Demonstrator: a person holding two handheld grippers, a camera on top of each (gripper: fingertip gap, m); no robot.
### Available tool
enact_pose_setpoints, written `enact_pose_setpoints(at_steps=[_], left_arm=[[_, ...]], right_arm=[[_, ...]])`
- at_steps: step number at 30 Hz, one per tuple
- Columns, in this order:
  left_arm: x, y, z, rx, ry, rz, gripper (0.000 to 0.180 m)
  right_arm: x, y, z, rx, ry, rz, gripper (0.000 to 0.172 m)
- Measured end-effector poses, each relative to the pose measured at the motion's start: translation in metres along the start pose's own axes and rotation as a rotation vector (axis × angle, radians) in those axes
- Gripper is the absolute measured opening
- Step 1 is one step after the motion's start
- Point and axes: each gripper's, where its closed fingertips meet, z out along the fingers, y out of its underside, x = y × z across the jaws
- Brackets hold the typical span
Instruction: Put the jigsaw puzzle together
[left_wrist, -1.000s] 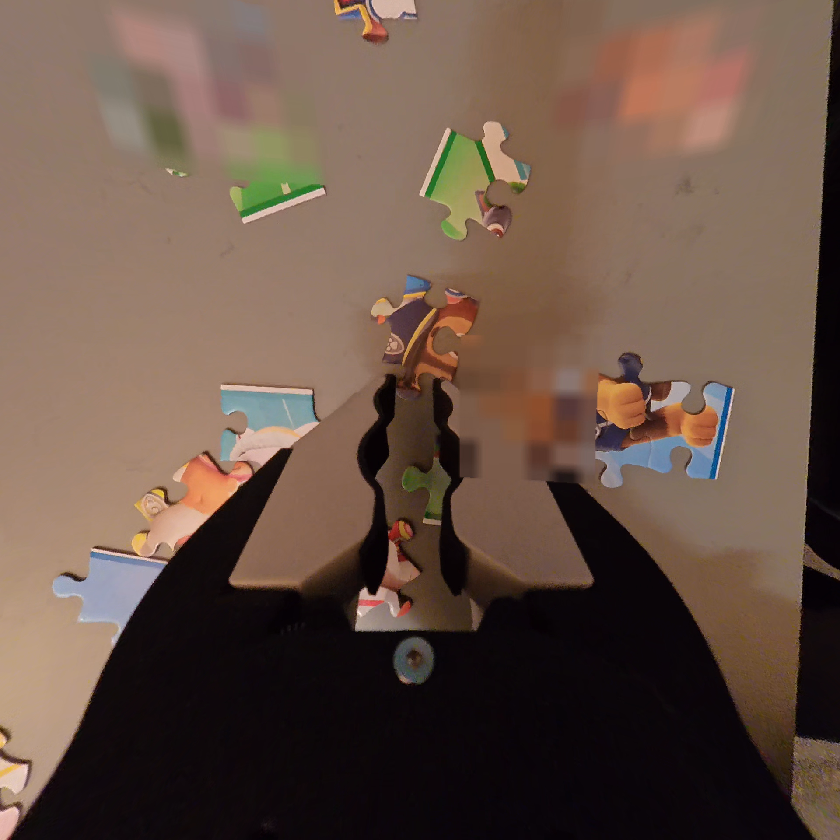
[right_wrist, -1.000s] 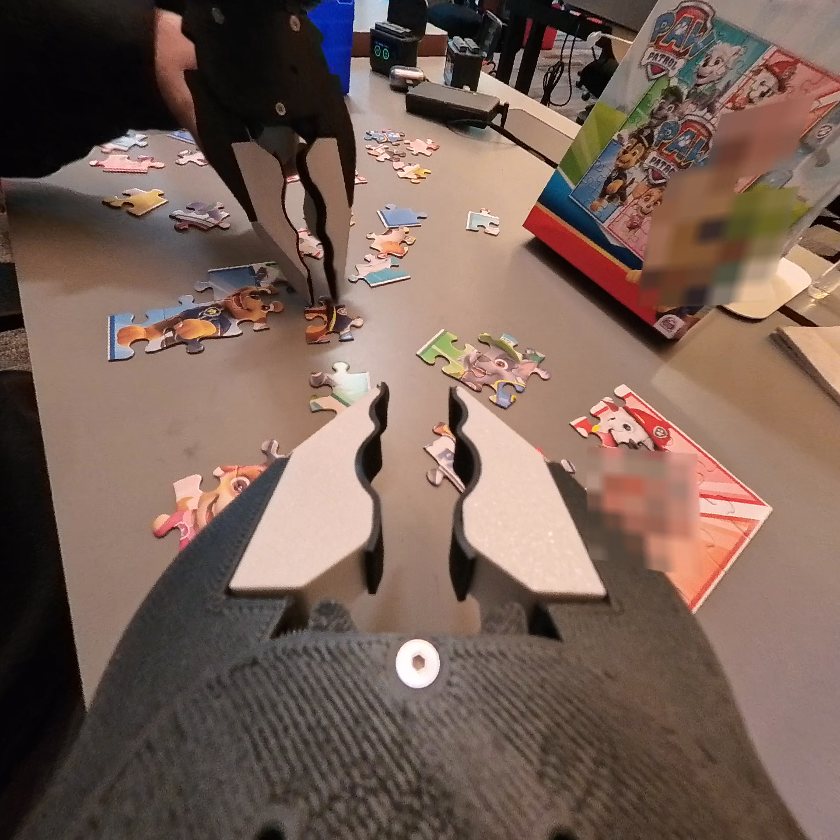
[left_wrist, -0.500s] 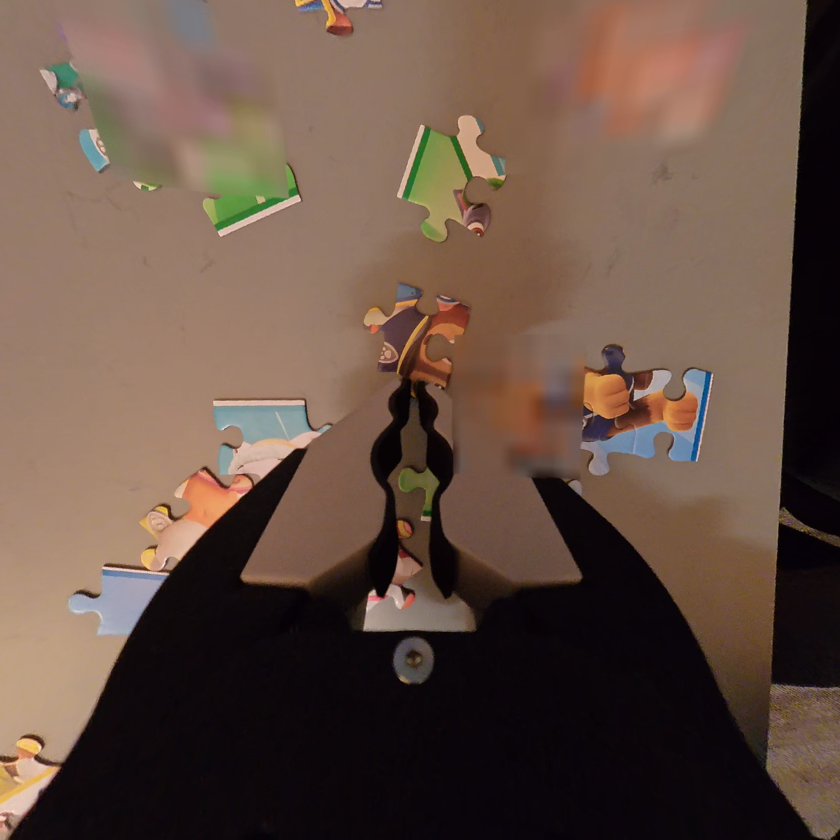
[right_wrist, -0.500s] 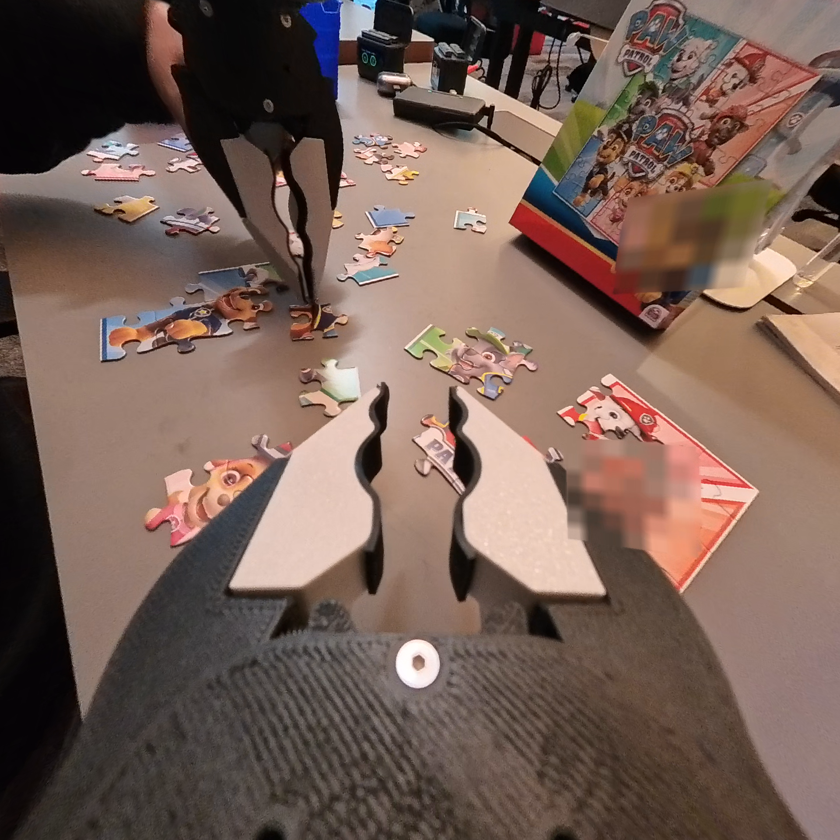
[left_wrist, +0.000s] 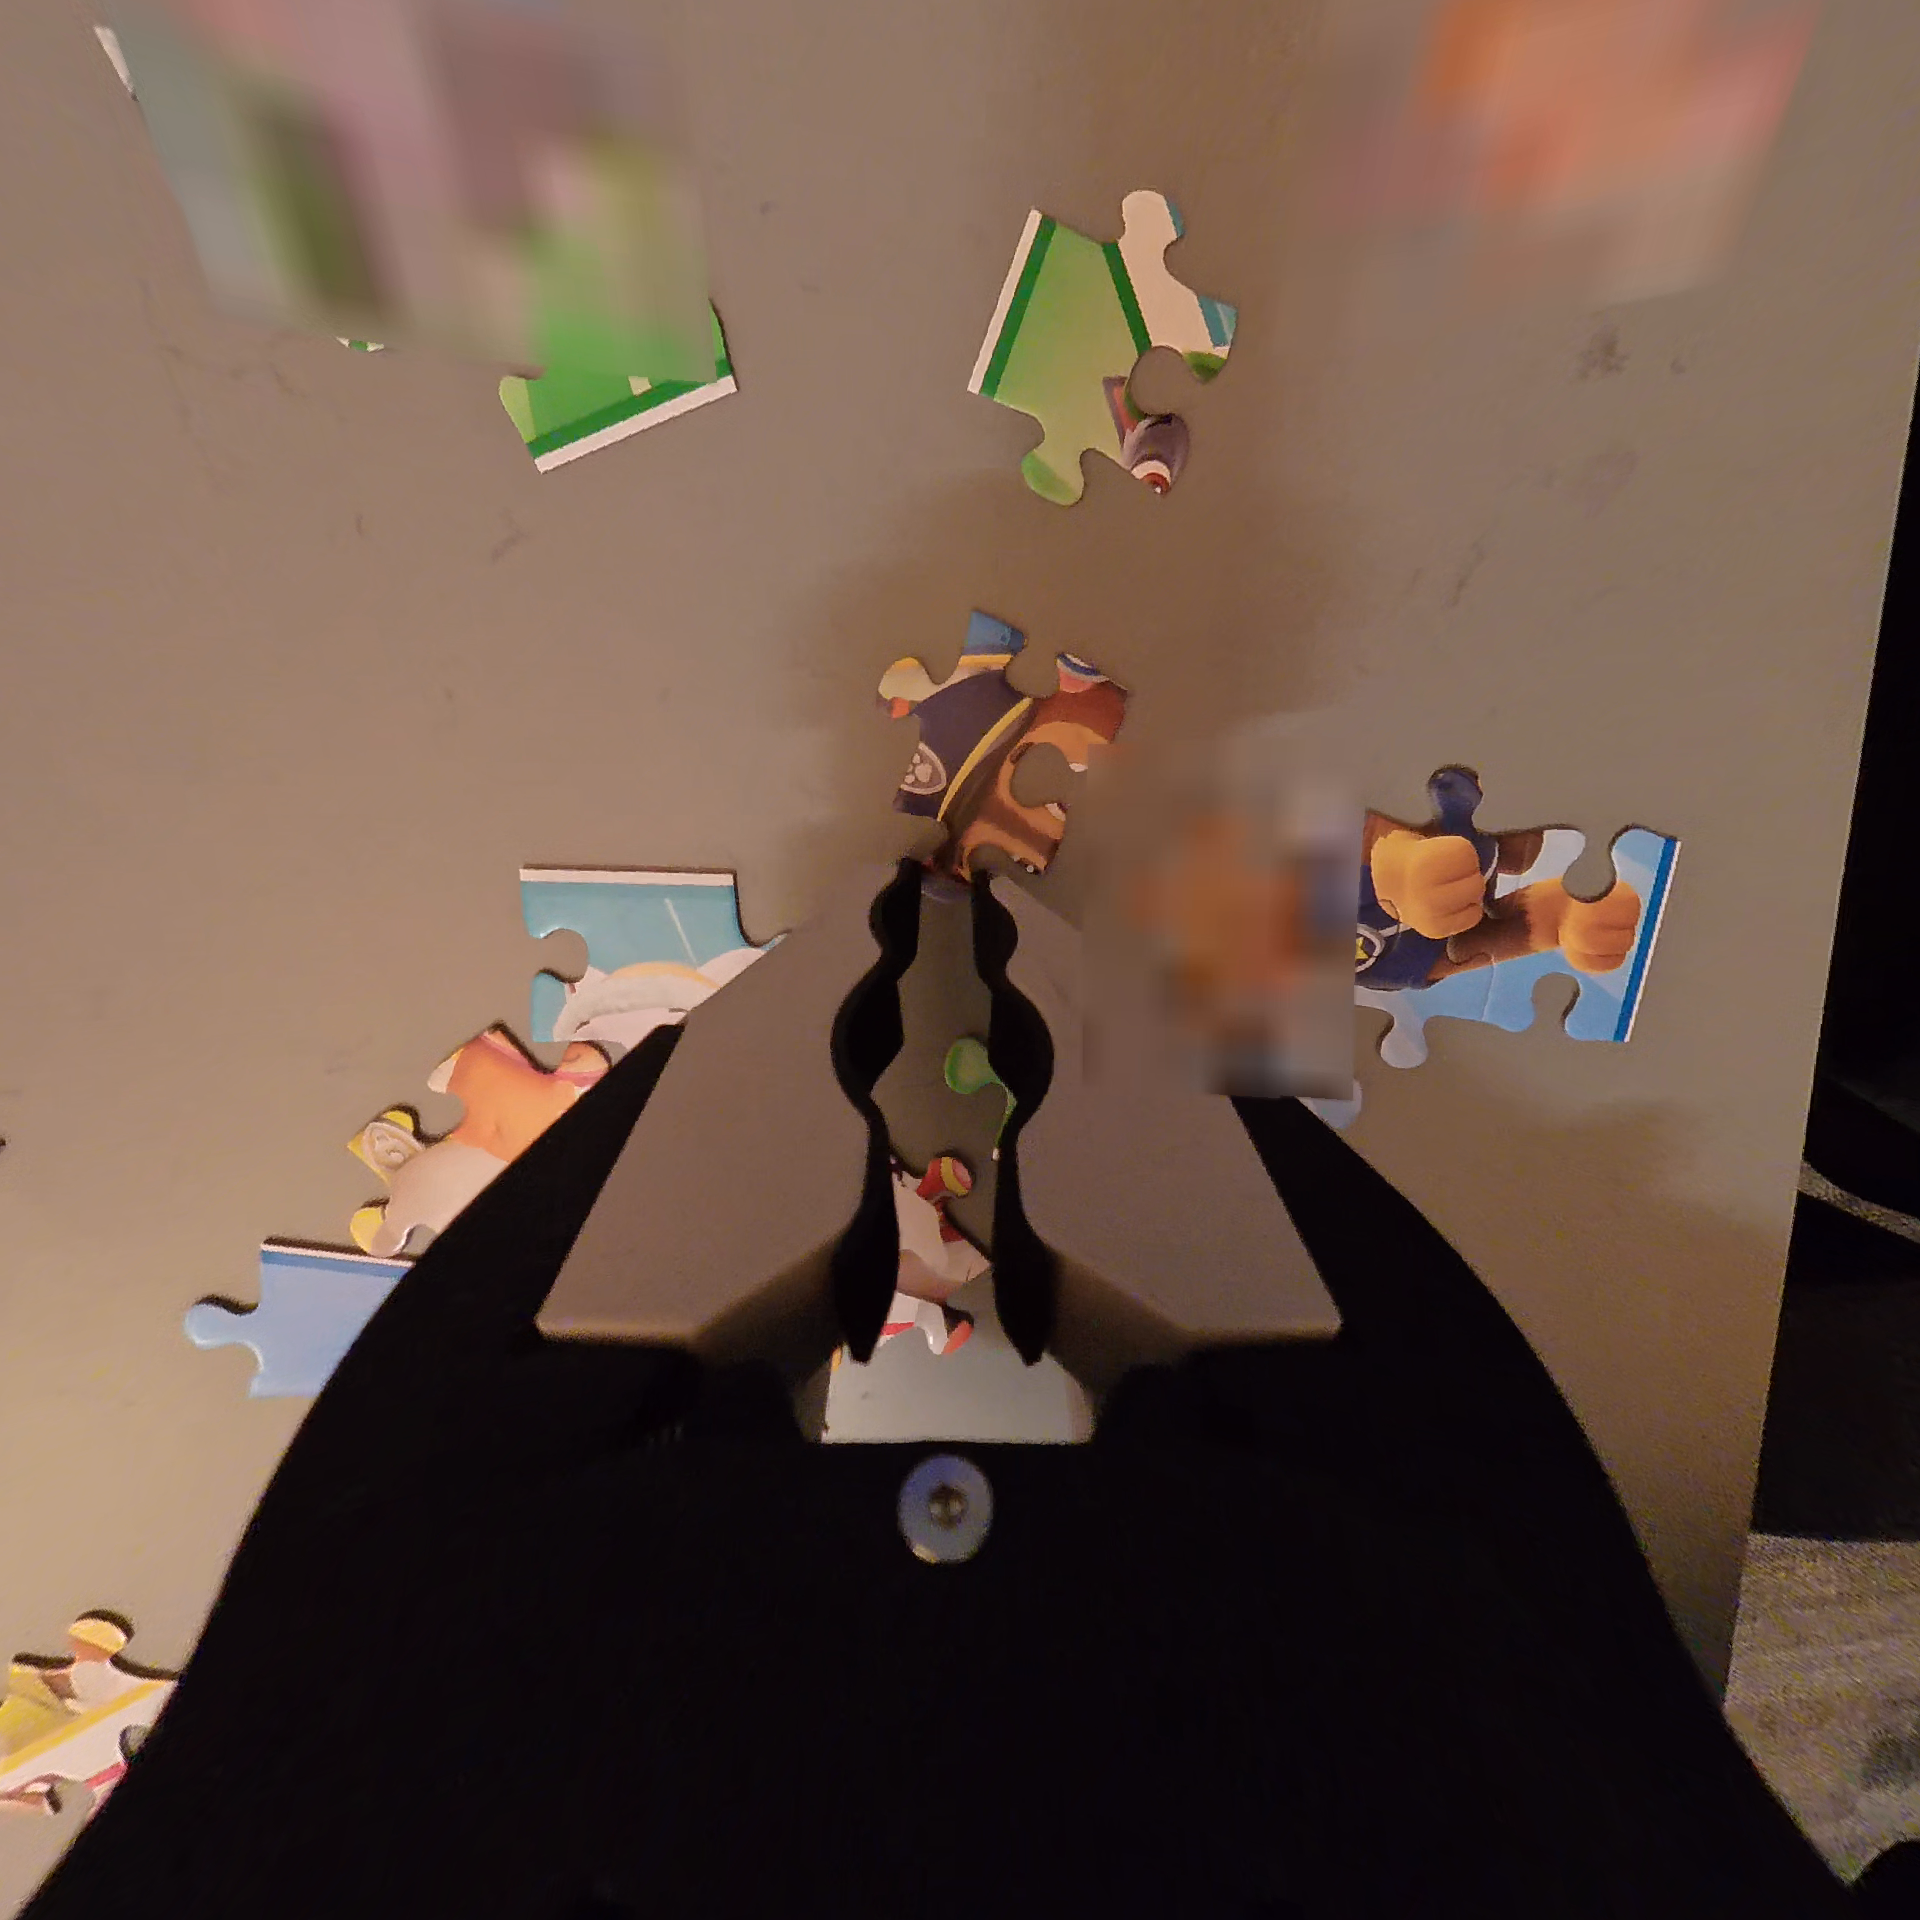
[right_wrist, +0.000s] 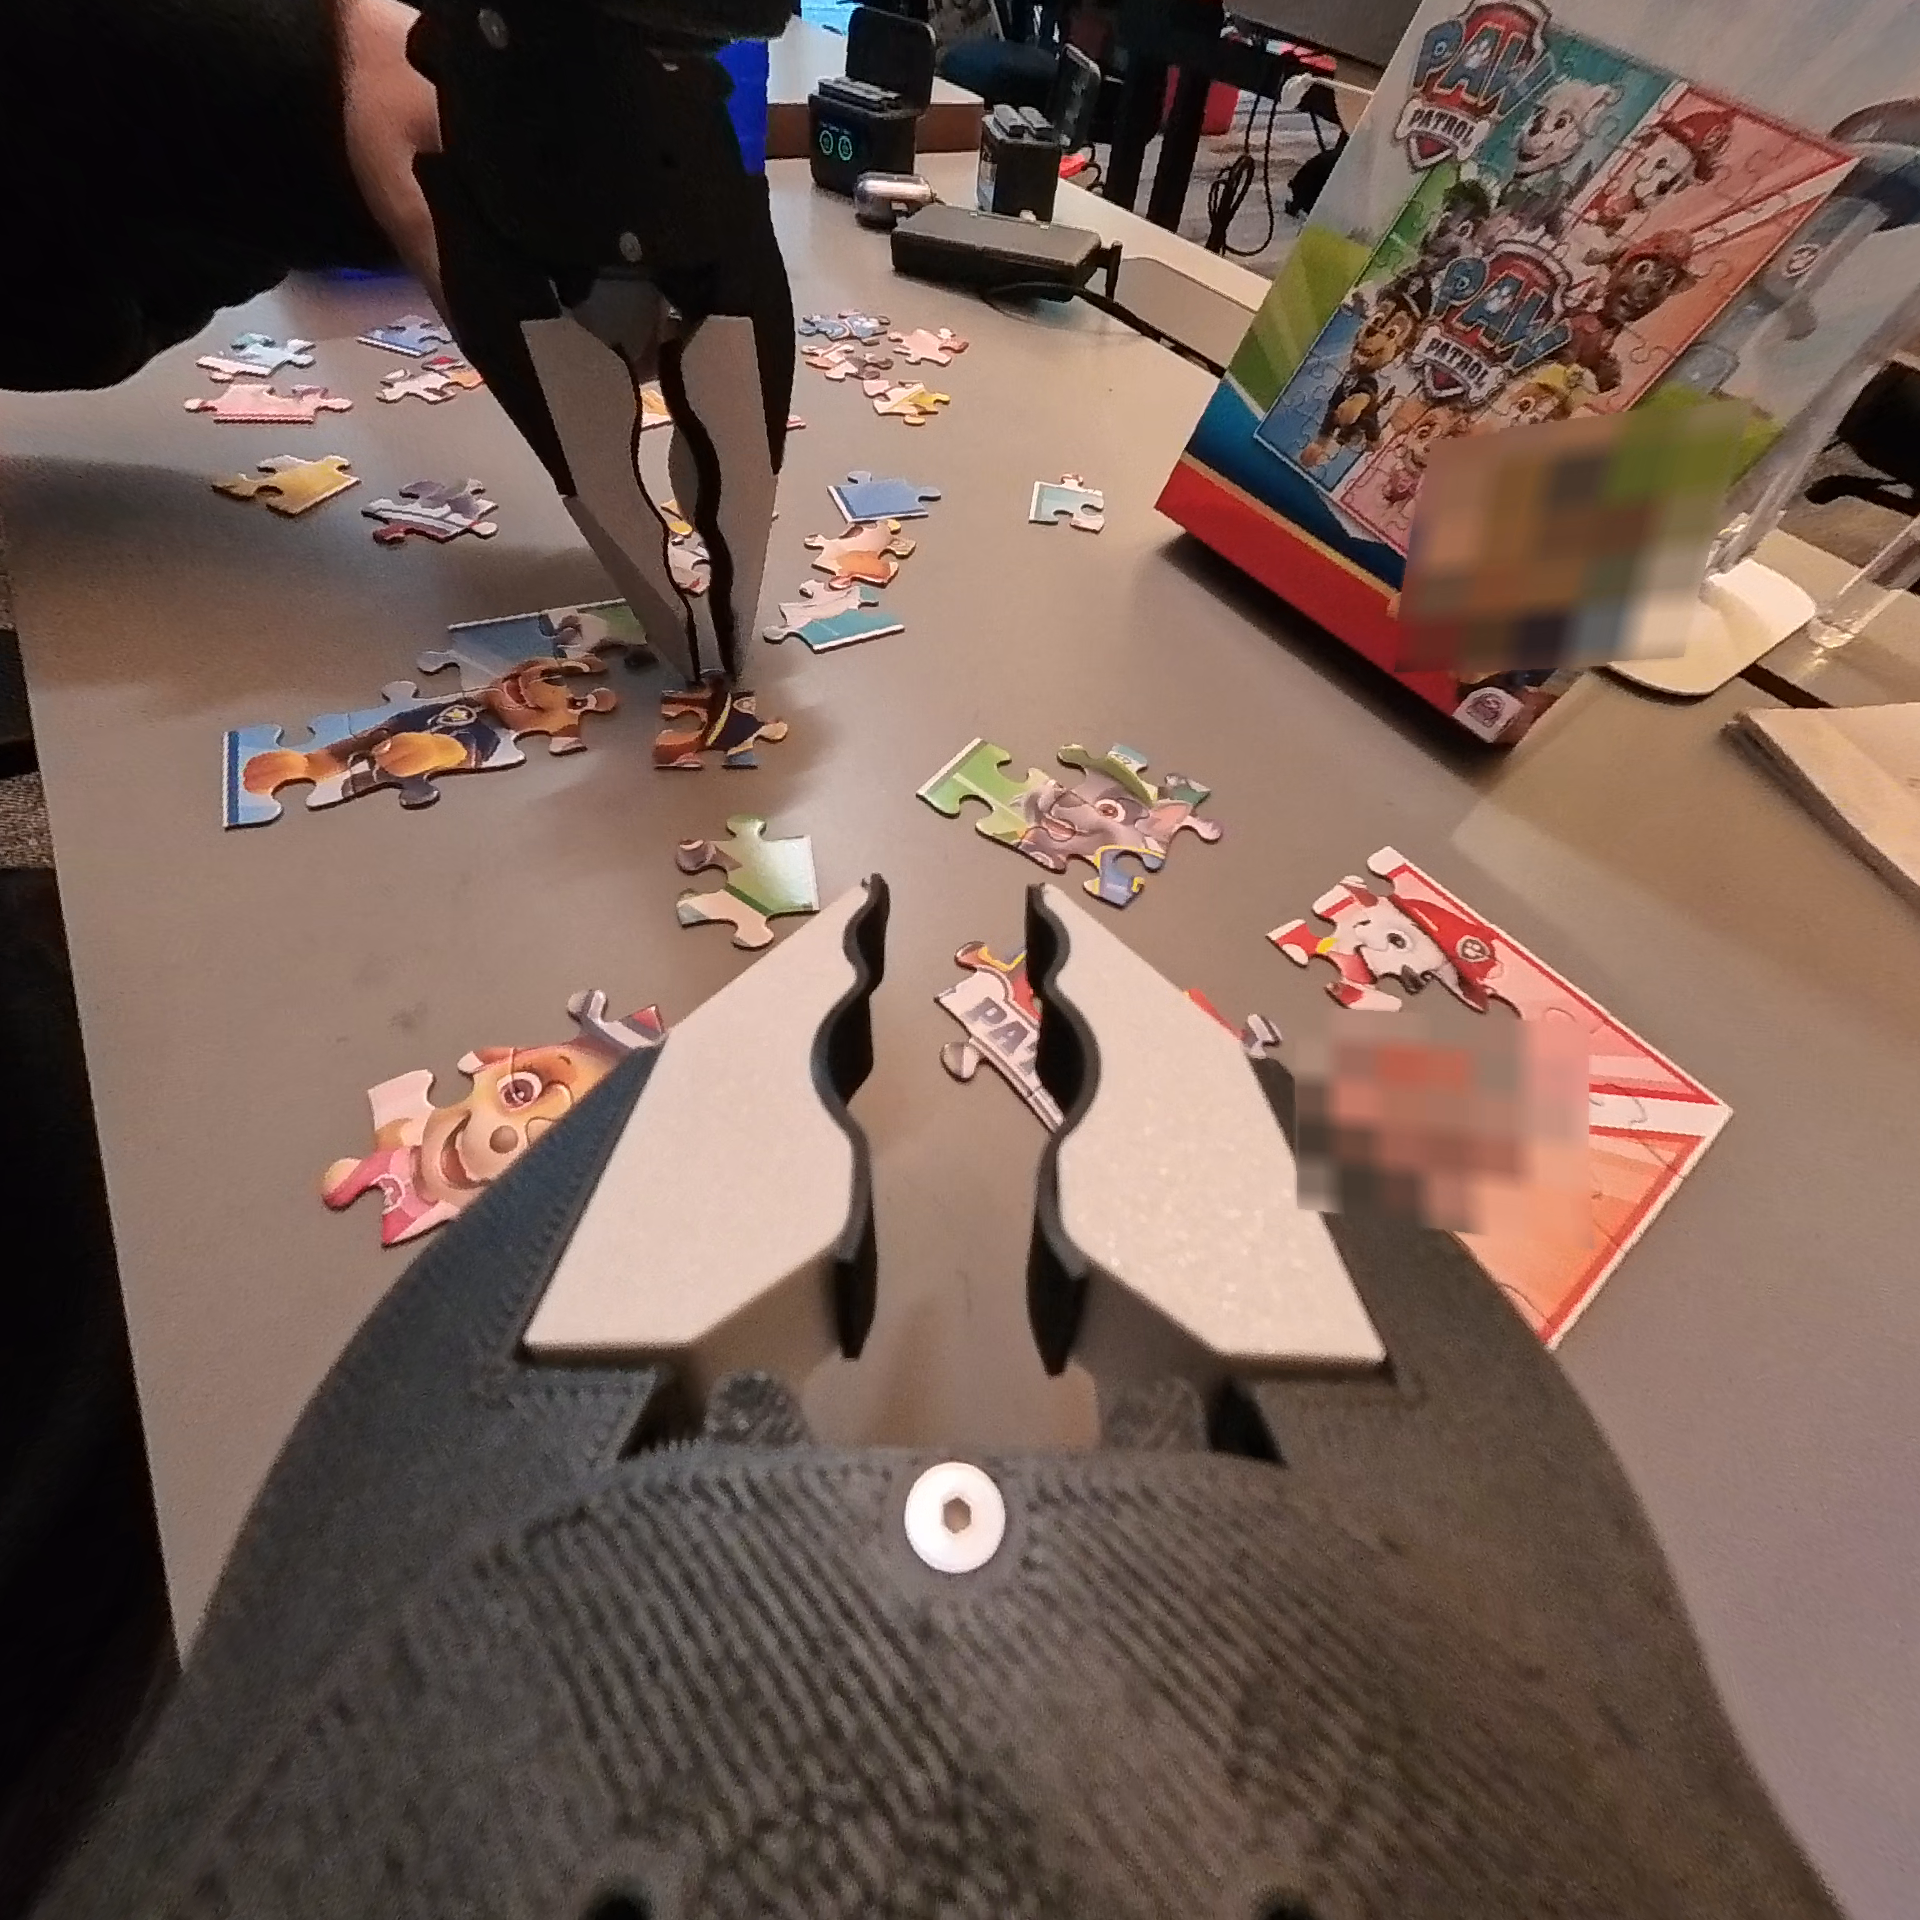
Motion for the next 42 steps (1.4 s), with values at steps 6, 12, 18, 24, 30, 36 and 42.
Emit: enact_pose_setpoints(at_steps=[6, 12, 18, 24, 30, 36, 42], left_arm=[[0.007, -0.001, 0.0, 0.003, 0.034, 0.01, 0.006], [0.013, -0.005, -0.005, 0.008, 0.038, 0.019, 0.0], [0.009, -0.003, 0.0, -0.01, 0.001, 0.015, 0.016], [0.007, -0.005, 0.003, -0.032, -0.003, 0.022, 0.007], [0.01, -0.005, 0.003, -0.051, 0.002, 0.042, 0.006], [0.013, -0.003, 0.002, -0.055, 0.006, 0.038, 0.006], [0.016, -0.004, -0.006, -0.055, 0.007, 0.032, 0.0]], right_arm=[[0.001, 0.0, -0.001, 0.0, 0.004, 0.0, 0.025], [0.003, 0.001, -0.002, 0.0, 0.008, 0.002, 0.025], [0.002, 0.0, -0.002, 0.004, 0.006, 0.003, 0.025], [0.001, 0.0, -0.003, 0.005, 0.006, 0.0, 0.025], [0.001, 0.001, -0.005, 0.009, 0.009, 0.005, 0.025], [0.002, 0.001, -0.006, 0.012, 0.007, 0.005, 0.025], [0.002, 0.0, -0.007, 0.016, 0.009, 0.007, 0.025]])
